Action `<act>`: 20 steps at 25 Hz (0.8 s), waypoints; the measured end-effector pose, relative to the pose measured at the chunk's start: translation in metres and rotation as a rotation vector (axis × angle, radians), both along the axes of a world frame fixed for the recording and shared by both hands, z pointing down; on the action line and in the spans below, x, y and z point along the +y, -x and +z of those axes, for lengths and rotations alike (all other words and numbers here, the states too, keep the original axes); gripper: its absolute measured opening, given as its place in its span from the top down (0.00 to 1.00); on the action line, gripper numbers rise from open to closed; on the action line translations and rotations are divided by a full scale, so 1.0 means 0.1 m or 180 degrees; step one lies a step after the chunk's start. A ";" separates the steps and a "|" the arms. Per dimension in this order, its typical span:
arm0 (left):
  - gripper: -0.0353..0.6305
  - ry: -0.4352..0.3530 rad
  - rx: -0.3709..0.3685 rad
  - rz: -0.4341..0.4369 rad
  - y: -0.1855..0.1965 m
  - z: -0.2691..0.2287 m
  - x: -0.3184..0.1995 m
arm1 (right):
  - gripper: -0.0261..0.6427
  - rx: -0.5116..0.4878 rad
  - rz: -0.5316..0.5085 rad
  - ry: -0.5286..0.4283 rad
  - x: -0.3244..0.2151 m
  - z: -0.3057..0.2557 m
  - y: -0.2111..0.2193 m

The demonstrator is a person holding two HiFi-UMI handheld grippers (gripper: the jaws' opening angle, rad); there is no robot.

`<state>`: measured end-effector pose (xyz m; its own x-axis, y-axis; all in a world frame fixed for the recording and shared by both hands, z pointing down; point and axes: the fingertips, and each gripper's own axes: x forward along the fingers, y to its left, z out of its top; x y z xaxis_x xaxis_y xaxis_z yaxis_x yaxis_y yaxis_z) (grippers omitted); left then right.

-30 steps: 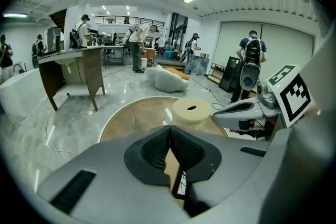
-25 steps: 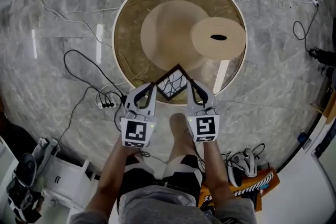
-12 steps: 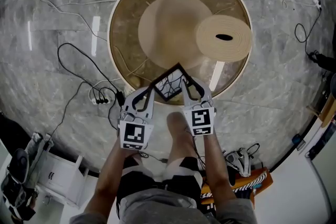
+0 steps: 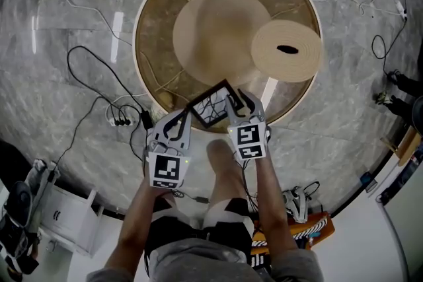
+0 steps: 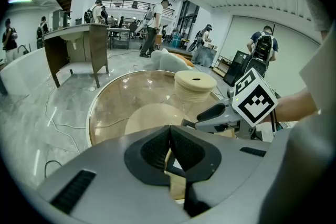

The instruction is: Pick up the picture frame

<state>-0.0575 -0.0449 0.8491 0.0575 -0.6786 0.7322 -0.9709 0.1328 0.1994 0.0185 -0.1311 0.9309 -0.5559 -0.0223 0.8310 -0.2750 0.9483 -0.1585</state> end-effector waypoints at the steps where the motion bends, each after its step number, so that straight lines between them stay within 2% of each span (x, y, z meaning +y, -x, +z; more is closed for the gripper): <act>1: 0.92 0.0007 0.0004 -0.0009 0.00 0.02 0.01 | 0.75 0.0035 -0.0034 -0.0007 0.01 0.03 -0.01; 7: 0.92 0.0024 0.0030 -0.0065 0.01 0.08 0.03 | 0.78 0.0172 -0.0065 0.0065 0.04 0.17 -0.06; 20: 0.92 0.0069 0.0056 -0.0203 0.09 0.09 0.13 | 0.86 0.0344 -0.0183 -0.0089 0.04 0.19 -0.06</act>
